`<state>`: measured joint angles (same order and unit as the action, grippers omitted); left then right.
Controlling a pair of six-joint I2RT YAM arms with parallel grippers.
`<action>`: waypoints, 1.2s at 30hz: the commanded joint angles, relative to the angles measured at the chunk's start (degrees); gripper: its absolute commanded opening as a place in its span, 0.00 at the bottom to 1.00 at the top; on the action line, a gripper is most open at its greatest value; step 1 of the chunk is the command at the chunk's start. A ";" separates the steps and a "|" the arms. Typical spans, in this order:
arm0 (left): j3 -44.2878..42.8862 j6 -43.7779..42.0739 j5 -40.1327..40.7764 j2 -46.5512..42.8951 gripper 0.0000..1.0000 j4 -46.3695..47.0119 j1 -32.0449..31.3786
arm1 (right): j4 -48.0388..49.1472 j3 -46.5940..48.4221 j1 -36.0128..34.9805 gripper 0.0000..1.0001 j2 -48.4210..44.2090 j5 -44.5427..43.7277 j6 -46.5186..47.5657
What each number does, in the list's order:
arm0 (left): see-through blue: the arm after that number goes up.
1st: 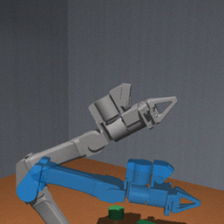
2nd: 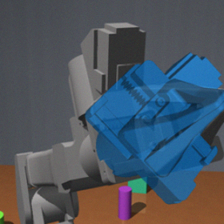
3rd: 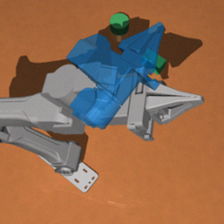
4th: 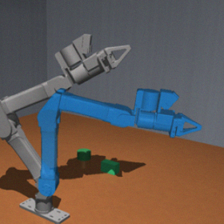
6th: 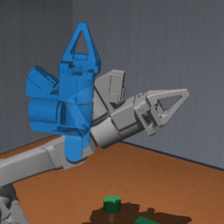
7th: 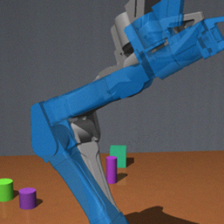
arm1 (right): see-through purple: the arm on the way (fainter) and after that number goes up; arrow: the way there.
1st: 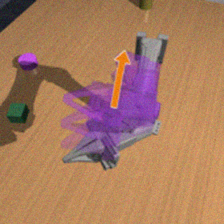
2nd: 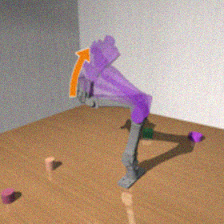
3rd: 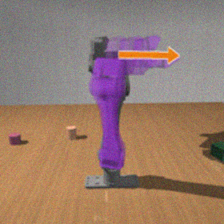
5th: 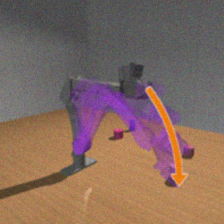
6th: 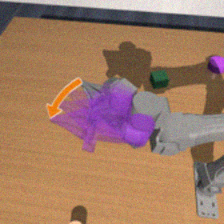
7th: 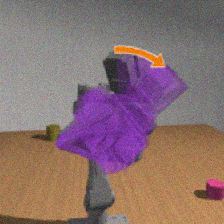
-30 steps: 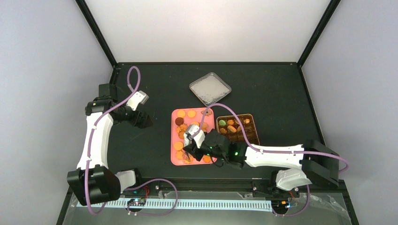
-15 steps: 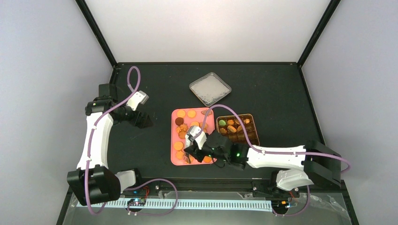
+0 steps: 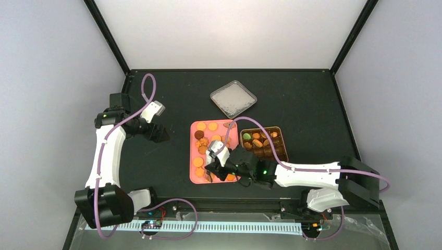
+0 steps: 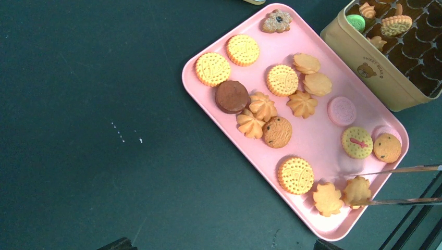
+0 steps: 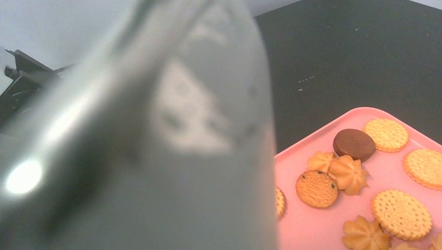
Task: Pack the cookies
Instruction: Pick up the fake cookies from the plate, then place the fake cookies in the empty pocket of the box.
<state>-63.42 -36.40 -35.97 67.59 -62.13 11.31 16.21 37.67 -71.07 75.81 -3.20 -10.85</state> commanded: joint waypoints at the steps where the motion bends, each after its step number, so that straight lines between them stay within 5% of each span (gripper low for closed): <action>1: -1.13 -0.51 0.20 -0.84 0.92 -0.71 0.60 | 1.45 0.69 -0.38 0.33 2.05 1.20 -0.48; 8: -1.09 -0.69 0.21 -0.92 0.91 -0.80 0.56 | 2.11 0.30 -0.31 0.31 5.86 1.73 -0.82; 25: -1.18 -0.64 -0.22 -0.82 0.92 -0.71 0.55 | -3.67 4.82 2.59 0.01 -3.95 -5.29 4.14; 36: -0.76 -1.04 -4.20 0.71 0.91 -0.24 0.57 | -16.73 3.01 21.51 0.01 -21.06 -10.57 6.76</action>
<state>-63.42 -36.47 -37.41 67.55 -62.15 11.31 5.48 40.45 -56.88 60.95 -8.80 -5.93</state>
